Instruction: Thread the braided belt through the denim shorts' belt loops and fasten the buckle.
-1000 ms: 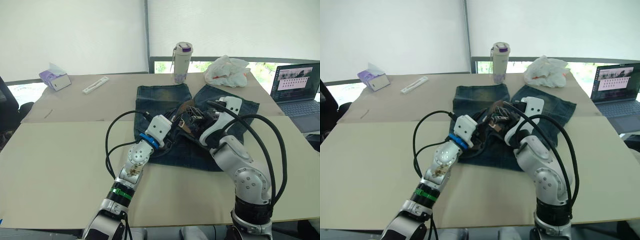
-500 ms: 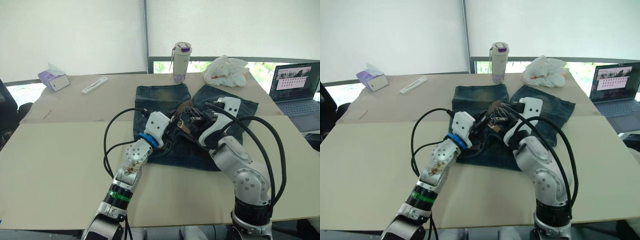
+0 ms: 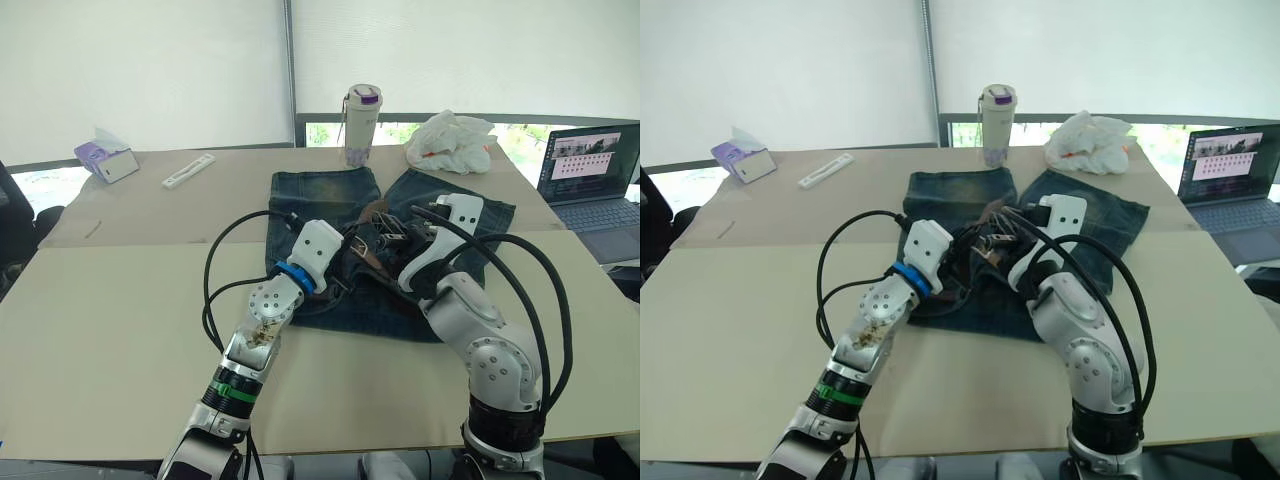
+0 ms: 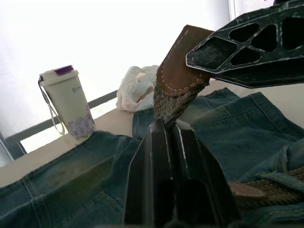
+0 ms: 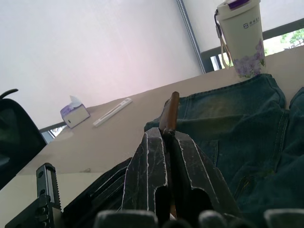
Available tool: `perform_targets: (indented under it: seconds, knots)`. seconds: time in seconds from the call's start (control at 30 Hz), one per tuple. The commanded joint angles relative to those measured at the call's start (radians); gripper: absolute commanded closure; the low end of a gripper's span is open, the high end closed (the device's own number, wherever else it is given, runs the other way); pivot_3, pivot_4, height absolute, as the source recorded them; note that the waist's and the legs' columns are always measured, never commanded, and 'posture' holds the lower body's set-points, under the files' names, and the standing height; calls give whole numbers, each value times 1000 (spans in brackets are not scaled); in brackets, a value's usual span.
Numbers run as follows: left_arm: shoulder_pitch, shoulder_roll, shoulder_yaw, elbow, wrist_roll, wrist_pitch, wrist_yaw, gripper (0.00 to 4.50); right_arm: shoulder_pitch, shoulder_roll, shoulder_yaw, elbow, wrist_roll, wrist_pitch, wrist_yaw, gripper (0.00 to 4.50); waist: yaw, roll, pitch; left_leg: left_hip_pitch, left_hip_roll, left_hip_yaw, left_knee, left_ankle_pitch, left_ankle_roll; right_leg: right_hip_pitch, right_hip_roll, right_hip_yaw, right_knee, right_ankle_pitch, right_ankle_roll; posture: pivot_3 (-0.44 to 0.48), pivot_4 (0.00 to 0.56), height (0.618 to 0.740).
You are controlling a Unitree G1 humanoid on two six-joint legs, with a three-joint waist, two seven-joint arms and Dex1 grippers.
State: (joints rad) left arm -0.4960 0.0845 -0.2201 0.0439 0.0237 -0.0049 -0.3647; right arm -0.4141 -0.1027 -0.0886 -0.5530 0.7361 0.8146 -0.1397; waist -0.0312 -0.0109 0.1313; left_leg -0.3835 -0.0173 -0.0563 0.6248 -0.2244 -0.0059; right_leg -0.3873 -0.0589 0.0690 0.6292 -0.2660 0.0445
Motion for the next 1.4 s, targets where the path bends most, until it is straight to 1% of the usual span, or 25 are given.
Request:
perform_targets:
  seconds: [0.03,0.17,0.23,0.3,0.33,0.4,0.43,0.53,0.57,0.63,0.67,0.7,0.77,0.83,0.93,1.0,1.17,1.27,1.4]
  knots:
    - [-25,-7,15,-46,2,-33,18,4428,-6,8,3,-29,-3,-15,8,4500,1,0,0,0,0,0,0,0,0,0,0,0,0,0,0,0,150,740]
    - [-22,-18,28,-41,-10,-11,19,4428,-3,11,2,-28,-9,-14,13,4500,1,0,0,0,0,0,0,0,0,0,0,0,0,0,0,0,150,740]
    - [-17,-33,41,-42,-48,24,5,4428,0,4,3,-30,-12,-11,18,4500,1,0,0,0,0,0,0,0,0,0,0,0,0,0,0,0,150,740]
    - [-11,-46,55,-45,-98,63,-16,4500,1,0,-3,-31,-7,-11,24,3672,0,0,0,0,0,0,0,0,0,0,0,0,0,0,0,0,150,740]
    - [-7,-54,66,-48,-127,87,-23,4500,2,-2,-5,-32,-1,-12,34,3411,-1,0,0,0,0,0,0,0,0,0,0,0,0,0,0,0,150,740]
    - [-3,-77,101,-51,-190,145,-17,4500,6,-23,0,-36,-13,-24,64,2652,-2,0,0,0,0,0,0,0,0,0,0,0,0,0,0,0,150,740]
    - [-3,-89,123,-50,-226,182,-13,4500,10,-42,6,-41,-32,-36,82,2323,-2,0,0,0,0,0,0,0,0,0,0,0,0,0,0,0,150,740]
    - [-10,-141,228,-41,-403,354,11,4500,35,-118,18,-59,-82,-77,158,1296,-3,0,0,0,0,0,1,0,0,0,0,0,0,0,0,0,150,740]
    - [-14,-154,262,-37,-459,404,17,4500,51,-150,21,-64,-94,-87,193,889,-4,0,0,-1,0,0,1,0,0,0,0,0,0,0,0,0,150,740]
    - [-19,-165,302,-37,-526,471,24,4500,78,-195,29,-69,-114,-106,244,205,-6,0,0,0,0,0,1,0,0,1,0,0,0,0,1,0,150,740]
    - [-25,-170,332,-26,-575,522,30,4500,97,-232,36,-68,-136,-123,279,29,-6,0,0,0,0,1,1,0,0,1,0,0,0,0,1,0,150,740]
    - [-33,-177,369,-10,-623,559,45,4500,118,-278,52,-64,-169,-142,320,29,-6,0,0,-1,0,1,1,0,0,1,0,-1,0,0,1,0,150,740]
    - [-49,-186,437,17,-723,645,74,4500,157,-408,132,-52,-293,-199,408,29,-6,-1,0,0,0,1,2,0,0,1,0,-1,0,-1,1,0,150,740]
    - [-59,-188,470,26,-769,680,90,4500,166,-474,193,-36,-375,-241,447,29,-10,-1,0,0,-1,2,2,0,0,2,0,-1,-1,-1,2,0,150,740]
    - [-62,-190,490,28,-813,722,106,4500,142,-471,255,-16,-428,-270,474,29,-14,-1,0,1,0,2,1,0,0,2,2,0,0,-3,4,0,150,740]
    - [-65,-195,508,31,-854,750,117,4500,124,-488,315,11,-508,-295,496,29,-11,-1,0,1,0,1,2,0,0,2,2,0,0,-1,1,0,150,740]
    - [-65,-211,559,25,-949,791,178,4500,108,-524,396,112,-681,-340,516,29,4,-2,0,0,-1,1,2,0,0,2,0,0,-1,-1,1,0,150,740]
    - [-64,-202,555,15,-963,797,183,4500,99,-542,409,147,-756,-368,524,877,13,-2,0,0,-1,2,2,0,0,1,0,0,-1,-1,1,0,150,740]
    - [-64,-204,551,4,-984,797,197,4500,103,-555,418,174,-815,-401,557,2293,13,-2,0,0,-1,2,2,0,0,2,0,0,-1,-1,1,0,150,740]
